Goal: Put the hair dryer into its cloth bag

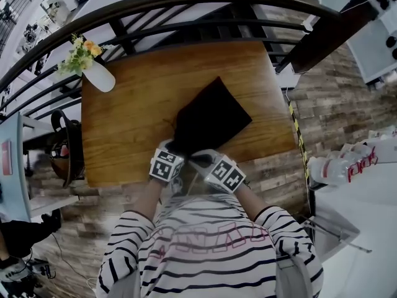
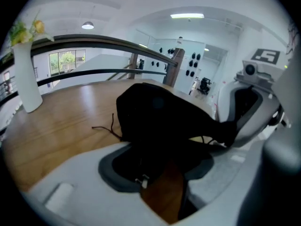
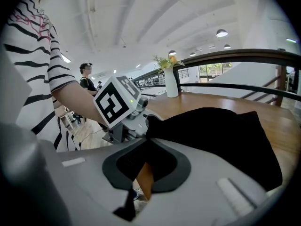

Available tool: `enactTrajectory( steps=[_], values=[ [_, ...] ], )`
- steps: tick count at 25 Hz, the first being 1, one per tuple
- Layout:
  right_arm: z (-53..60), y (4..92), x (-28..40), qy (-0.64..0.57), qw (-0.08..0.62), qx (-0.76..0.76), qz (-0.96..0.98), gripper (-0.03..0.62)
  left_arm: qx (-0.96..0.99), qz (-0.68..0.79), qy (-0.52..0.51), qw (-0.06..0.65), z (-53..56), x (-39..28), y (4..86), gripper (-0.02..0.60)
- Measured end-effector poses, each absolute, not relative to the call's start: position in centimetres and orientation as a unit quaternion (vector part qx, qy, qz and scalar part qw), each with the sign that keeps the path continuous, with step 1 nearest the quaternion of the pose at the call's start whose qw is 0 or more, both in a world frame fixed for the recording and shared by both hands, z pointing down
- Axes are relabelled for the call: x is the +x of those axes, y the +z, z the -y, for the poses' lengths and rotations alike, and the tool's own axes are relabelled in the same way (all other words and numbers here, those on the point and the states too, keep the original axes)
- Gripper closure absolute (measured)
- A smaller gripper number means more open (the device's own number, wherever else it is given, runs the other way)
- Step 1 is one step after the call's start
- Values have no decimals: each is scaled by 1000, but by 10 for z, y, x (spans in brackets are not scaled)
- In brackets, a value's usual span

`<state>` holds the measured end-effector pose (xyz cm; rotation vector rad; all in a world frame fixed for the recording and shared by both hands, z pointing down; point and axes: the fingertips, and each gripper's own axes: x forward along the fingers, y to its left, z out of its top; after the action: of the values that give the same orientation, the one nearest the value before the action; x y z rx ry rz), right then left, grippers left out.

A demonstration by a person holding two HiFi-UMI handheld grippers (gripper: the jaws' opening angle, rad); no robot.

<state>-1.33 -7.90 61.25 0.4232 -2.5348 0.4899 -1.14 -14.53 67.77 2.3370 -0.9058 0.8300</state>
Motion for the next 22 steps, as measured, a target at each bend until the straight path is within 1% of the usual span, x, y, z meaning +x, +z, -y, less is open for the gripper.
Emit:
enactTrajectory(
  steps=[3,7,13,22],
  values=[
    [81,614,-16,177,256,164,936,582,855,341,303,245,145,-19,674,348],
    [82,621,-21,180,263,174,932,580,856,348,295,244,143,-29,668,344],
    [81,631,-31,191,285,193,919,579,855,357,288,243,138,-47,662,344],
    [84,648,-44,195,296,230,906,568,851,379,274,241,130,-81,649,347]
  ],
)
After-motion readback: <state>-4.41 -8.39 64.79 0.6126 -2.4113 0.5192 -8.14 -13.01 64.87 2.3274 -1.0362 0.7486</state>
